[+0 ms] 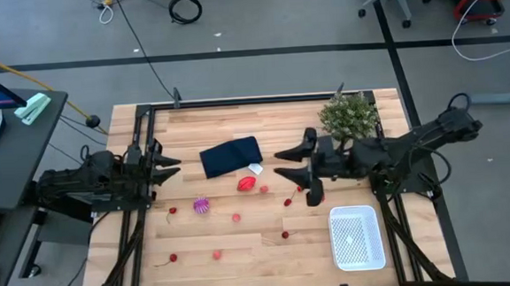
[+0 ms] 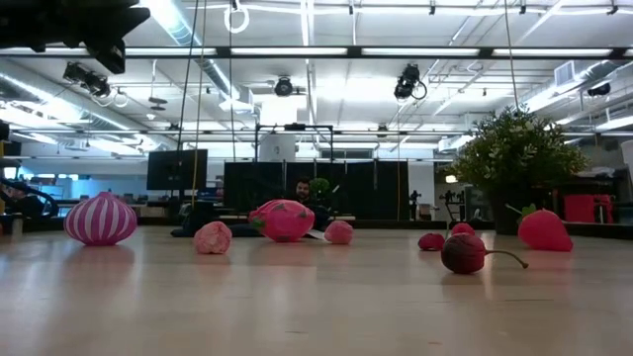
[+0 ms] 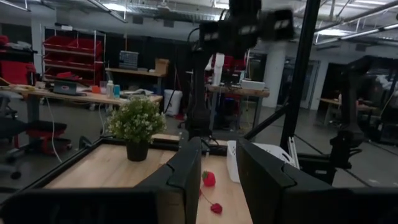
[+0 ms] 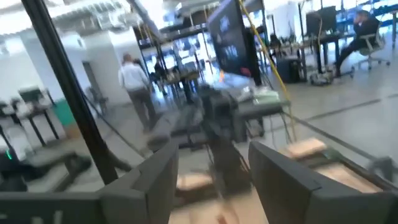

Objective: Pick and placing Produce into tupperware
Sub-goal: Put the strawberry into the white bin

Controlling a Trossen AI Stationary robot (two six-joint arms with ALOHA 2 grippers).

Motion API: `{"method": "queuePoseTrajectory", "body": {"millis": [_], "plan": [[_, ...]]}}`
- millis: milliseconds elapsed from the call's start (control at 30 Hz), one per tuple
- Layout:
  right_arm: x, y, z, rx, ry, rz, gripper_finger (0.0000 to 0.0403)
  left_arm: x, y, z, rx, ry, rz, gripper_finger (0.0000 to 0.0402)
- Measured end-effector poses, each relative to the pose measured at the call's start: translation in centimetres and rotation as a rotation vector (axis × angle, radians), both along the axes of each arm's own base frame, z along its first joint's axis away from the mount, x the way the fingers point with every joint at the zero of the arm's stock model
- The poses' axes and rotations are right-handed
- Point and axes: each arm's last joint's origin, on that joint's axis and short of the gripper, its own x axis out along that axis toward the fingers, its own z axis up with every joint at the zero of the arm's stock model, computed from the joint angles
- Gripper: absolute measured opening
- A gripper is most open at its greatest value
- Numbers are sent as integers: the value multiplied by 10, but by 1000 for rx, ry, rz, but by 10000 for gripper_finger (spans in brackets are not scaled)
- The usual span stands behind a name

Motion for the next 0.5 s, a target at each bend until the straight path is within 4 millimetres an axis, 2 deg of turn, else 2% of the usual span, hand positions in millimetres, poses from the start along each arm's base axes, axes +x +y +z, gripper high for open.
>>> {"method": "queuePoseTrajectory", "body": {"millis": [100, 233, 300, 367, 500], "plan": [[5, 0, 28, -18, -3, -5, 204, 0, 0, 0, 0, 0, 0, 108], [8, 2, 29, -98, 176, 29, 204, 0, 0, 0, 3, 0, 0, 108], [10, 2, 19, -110, 251, 18, 204, 0, 0, 0, 12, -2, 3, 108], [14, 3, 5, -42, 301, -27, 204, 0, 0, 0, 39, -1, 8, 108], [22, 4, -47, 89, 516, -113, 204, 0, 0, 1, 97, -2, 21, 108]]}}
